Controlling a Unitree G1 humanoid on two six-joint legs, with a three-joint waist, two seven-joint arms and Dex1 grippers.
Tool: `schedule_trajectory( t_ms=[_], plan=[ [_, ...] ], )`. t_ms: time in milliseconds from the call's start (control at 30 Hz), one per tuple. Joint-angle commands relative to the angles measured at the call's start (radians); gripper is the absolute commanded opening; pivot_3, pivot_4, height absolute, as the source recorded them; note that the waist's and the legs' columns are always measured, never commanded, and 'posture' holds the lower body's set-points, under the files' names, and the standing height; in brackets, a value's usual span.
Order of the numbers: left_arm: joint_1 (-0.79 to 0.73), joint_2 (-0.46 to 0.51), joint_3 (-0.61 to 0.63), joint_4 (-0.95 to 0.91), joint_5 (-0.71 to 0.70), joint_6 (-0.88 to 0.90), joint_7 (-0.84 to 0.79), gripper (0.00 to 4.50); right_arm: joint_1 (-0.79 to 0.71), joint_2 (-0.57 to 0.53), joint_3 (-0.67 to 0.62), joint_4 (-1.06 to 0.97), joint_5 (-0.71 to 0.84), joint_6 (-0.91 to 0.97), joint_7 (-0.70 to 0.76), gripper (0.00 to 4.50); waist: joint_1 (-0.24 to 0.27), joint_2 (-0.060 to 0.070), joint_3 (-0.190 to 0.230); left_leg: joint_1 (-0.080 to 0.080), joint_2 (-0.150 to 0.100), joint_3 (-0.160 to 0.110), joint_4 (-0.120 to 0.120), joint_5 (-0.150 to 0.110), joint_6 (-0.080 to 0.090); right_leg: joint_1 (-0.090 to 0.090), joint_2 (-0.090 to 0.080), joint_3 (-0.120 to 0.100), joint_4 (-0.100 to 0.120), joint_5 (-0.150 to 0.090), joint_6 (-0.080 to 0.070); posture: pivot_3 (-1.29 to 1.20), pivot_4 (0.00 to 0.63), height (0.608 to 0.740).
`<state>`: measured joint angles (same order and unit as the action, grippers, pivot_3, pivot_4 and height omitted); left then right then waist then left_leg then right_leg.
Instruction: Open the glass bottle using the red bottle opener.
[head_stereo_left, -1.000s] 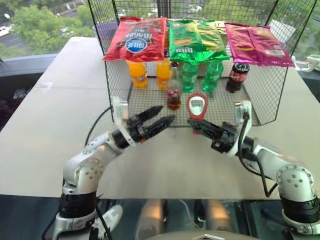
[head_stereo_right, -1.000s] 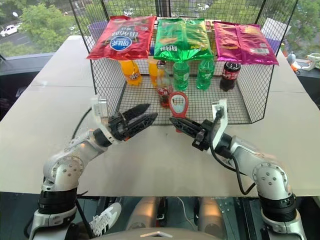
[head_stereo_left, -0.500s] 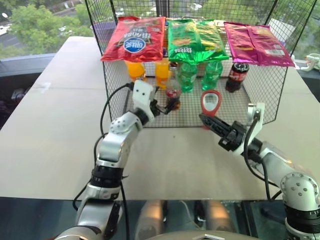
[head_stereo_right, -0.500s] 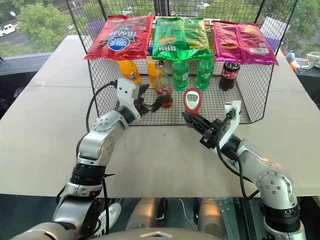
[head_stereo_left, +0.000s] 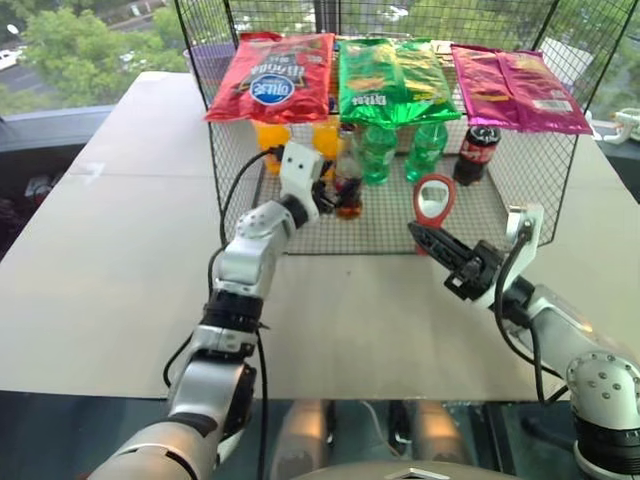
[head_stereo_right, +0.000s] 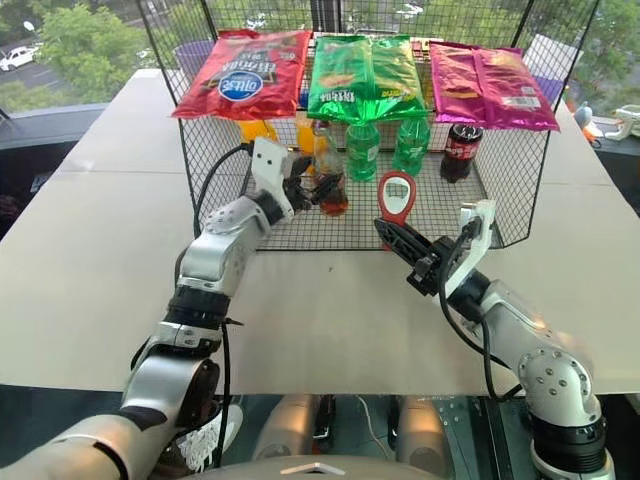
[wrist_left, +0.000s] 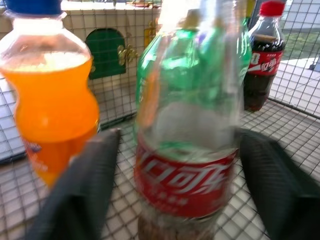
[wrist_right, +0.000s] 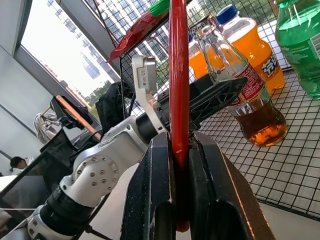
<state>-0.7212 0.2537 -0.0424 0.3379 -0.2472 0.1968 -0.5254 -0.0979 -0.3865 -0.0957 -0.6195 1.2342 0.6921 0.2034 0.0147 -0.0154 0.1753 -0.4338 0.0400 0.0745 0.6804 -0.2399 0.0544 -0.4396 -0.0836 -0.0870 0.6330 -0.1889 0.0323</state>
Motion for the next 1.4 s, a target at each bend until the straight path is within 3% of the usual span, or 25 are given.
schedule_trajectory(
  t_ms=[33,167,300,433,600,833,1033,1067,1167,1400],
  plan=[
    [-0.014,-0.002,0.012,-0.001,0.002,-0.061,-0.042,2.34,0.009,-0.005,-0.023,-0.054,0.006,-0.025,-0.006,0.00,0.000,0.000,0.000,0.000,0.000,0.000,0.000,0.000,0.000,0.000,0.000,0.000,0.000,0.000,0.000,0.00,0.150,0.740],
    [0.008,0.005,0.021,-0.050,-0.028,-0.057,-0.102,2.34,0.014,-0.006,-0.024,-0.054,0.005,-0.029,-0.008,0.00,0.001,0.000,0.000,0.000,0.000,0.000,0.000,0.000,0.000,0.000,0.000,0.000,0.000,0.000,0.000,0.00,0.150,0.740],
    [0.091,0.049,0.032,-0.220,-0.132,-0.007,-0.244,2.34,0.017,-0.007,-0.025,-0.051,0.003,-0.032,-0.004,0.00,-0.003,0.000,0.000,0.000,0.001,0.000,0.000,0.000,0.000,0.000,0.000,0.000,0.000,0.000,0.000,0.00,0.150,0.740],
    [0.158,0.136,0.063,-0.410,-0.338,0.188,-0.397,2.34,0.023,-0.013,-0.034,-0.048,0.003,-0.040,0.000,0.00,-0.002,0.000,0.001,0.000,0.002,0.000,0.000,0.000,0.000,-0.001,0.000,0.000,0.000,0.000,0.000,0.00,0.150,0.740],
    [0.231,0.227,0.062,-0.534,-0.461,0.328,-0.495,2.34,0.073,-0.043,-0.074,-0.077,0.013,-0.047,0.001,0.00,0.001,0.000,0.001,0.001,0.003,0.000,0.000,0.000,0.000,0.000,0.000,0.001,0.000,-0.002,-0.003,0.00,0.150,0.740],
    [0.339,0.254,0.006,-0.555,-0.370,0.245,-0.541,2.34,0.205,-0.110,-0.146,-0.156,0.028,-0.056,-0.002,0.00,0.000,0.000,0.001,0.001,0.001,0.000,0.000,0.000,0.000,0.000,-0.001,0.001,0.000,-0.002,-0.004,0.00,0.150,0.740],
    [0.369,0.241,-0.035,-0.510,-0.279,0.118,-0.580,2.34,0.238,-0.123,-0.135,-0.186,0.014,-0.068,-0.018,0.00,0.000,0.000,0.001,0.001,0.002,0.001,0.000,0.000,0.000,0.000,-0.001,0.001,0.000,-0.003,-0.004,0.00,0.150,0.740],
    [0.372,0.242,-0.040,-0.506,-0.270,0.103,-0.589,3.36,0.241,-0.123,-0.128,-0.191,0.009,-0.069,-0.018,0.00,0.000,0.000,0.001,0.001,0.002,0.001,0.000,0.000,0.000,0.000,-0.001,0.001,0.000,-0.003,-0.004,0.00,0.150,0.740],
    [0.372,0.241,-0.042,-0.490,-0.262,0.076,-0.604,4.45,0.239,-0.121,-0.112,-0.194,-0.004,-0.068,-0.020,0.00,0.000,0.000,0.001,0.001,0.002,0.001,0.000,0.000,0.000,0.000,-0.001,0.001,0.000,-0.003,-0.004,0.00,0.150,0.740],
    [0.361,0.236,-0.047,-0.504,-0.282,0.077,-0.635,4.45,0.223,-0.130,-0.093,-0.189,-0.036,-0.065,-0.006,0.00,0.000,0.000,0.001,0.001,0.002,0.001,0.000,0.000,0.000,0.000,-0.001,0.002,0.000,-0.003,-0.004,0.00,0.150,0.740]
  ],
)
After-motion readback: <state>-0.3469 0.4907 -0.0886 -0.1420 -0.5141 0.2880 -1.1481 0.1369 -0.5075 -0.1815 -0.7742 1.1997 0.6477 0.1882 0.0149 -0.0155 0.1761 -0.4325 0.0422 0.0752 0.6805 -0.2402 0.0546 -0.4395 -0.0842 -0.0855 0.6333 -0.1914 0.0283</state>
